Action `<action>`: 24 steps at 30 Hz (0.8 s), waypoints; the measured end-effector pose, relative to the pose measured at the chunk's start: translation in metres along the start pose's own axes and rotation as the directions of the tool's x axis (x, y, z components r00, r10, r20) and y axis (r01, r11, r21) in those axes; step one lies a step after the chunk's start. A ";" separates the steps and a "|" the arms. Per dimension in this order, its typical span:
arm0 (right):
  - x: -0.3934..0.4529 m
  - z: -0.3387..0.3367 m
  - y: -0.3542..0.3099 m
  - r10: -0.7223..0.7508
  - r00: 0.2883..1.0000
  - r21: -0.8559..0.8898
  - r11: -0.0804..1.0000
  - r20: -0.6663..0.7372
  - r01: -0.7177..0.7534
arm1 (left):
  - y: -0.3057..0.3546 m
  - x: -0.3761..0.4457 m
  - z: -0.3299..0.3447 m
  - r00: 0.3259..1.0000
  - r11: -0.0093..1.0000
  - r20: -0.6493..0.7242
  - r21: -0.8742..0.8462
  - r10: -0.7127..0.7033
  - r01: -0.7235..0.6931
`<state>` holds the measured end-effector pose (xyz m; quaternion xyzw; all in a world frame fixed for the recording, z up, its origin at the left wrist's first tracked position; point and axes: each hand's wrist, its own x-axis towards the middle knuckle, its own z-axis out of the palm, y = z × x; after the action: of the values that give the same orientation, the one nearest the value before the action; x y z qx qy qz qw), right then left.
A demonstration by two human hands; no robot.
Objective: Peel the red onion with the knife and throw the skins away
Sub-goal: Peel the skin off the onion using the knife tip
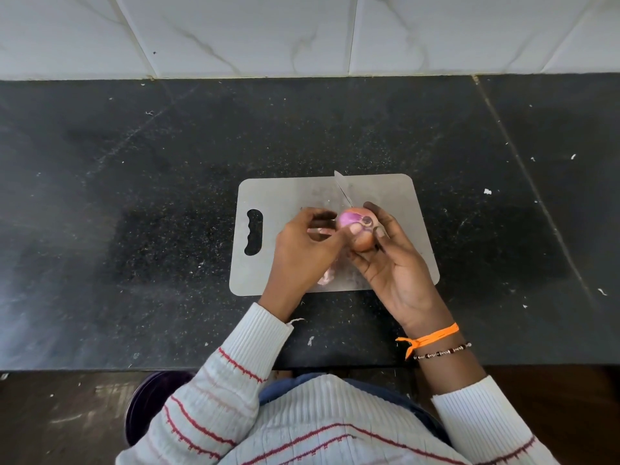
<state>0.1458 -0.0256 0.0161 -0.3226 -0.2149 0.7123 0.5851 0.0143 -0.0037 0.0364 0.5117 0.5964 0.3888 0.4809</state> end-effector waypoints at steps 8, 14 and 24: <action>-0.001 0.000 0.001 -0.053 0.998 -0.051 0.997 -0.022 0.051 | -0.003 -0.003 -0.008 0.998 0.996 -0.054 -0.089 -0.035 0.030; -0.003 0.001 0.005 -0.087 0.996 -0.142 0.986 0.010 0.088 | -0.002 -0.006 -0.007 0.996 0.988 -0.042 -0.133 -0.082 0.075; -0.004 0.008 0.008 -0.118 0.991 -0.188 0.974 0.056 0.127 | -0.001 -0.005 -0.012 0.994 0.982 -0.043 -0.167 -0.097 0.089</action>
<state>0.1349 -0.0303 0.0174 -0.3474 -0.3150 0.6579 0.5893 0.0021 -0.0088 0.0395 0.4319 0.5974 0.4268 0.5239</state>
